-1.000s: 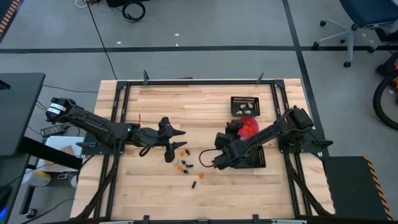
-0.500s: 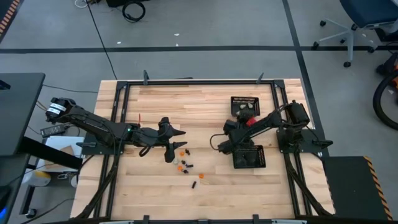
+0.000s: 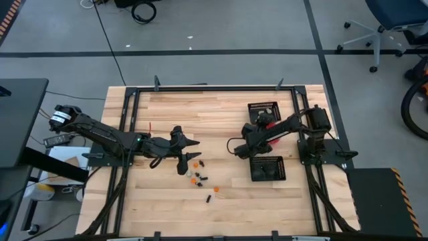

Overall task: Sort Halloween decoration
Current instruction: Put the white skull toy into the top black bin

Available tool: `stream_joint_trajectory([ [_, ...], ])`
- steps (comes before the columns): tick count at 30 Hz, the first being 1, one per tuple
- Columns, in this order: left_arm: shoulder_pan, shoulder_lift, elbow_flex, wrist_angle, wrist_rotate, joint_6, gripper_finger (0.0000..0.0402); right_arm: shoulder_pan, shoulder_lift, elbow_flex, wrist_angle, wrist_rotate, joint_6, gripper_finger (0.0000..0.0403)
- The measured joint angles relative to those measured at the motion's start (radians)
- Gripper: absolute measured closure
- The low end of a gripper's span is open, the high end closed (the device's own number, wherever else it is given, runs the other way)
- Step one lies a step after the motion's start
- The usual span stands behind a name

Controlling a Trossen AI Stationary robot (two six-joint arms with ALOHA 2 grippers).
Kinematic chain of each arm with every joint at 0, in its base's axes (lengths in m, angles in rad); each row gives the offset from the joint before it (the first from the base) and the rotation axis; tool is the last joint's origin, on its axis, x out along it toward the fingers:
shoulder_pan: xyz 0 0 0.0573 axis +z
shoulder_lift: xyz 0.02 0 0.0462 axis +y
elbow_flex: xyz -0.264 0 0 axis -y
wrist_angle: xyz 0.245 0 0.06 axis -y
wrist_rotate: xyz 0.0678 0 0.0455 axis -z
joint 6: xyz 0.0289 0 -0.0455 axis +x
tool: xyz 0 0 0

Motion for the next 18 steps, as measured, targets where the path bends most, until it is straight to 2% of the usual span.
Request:
stream_joint_trajectory([
  [7, 0.0, 0.0, 0.0, -0.001, 0.0, 0.0, 0.0209, -0.006, -0.057, 0.0, 0.138, -0.046, -0.134, 0.0292],
  [14, 0.0, 0.0, 0.0, 0.0, 0.0, -0.006, 0.0209, -0.027, -0.23, 0.0, 0.186, -0.091, -0.18, 0.0292],
  [18, 0.0, 0.0, 0.0, 0.0, 0.0, -0.008, 0.0209, -0.062, -0.33, 0.0, 0.214, -0.157, -0.238, 0.0292],
])
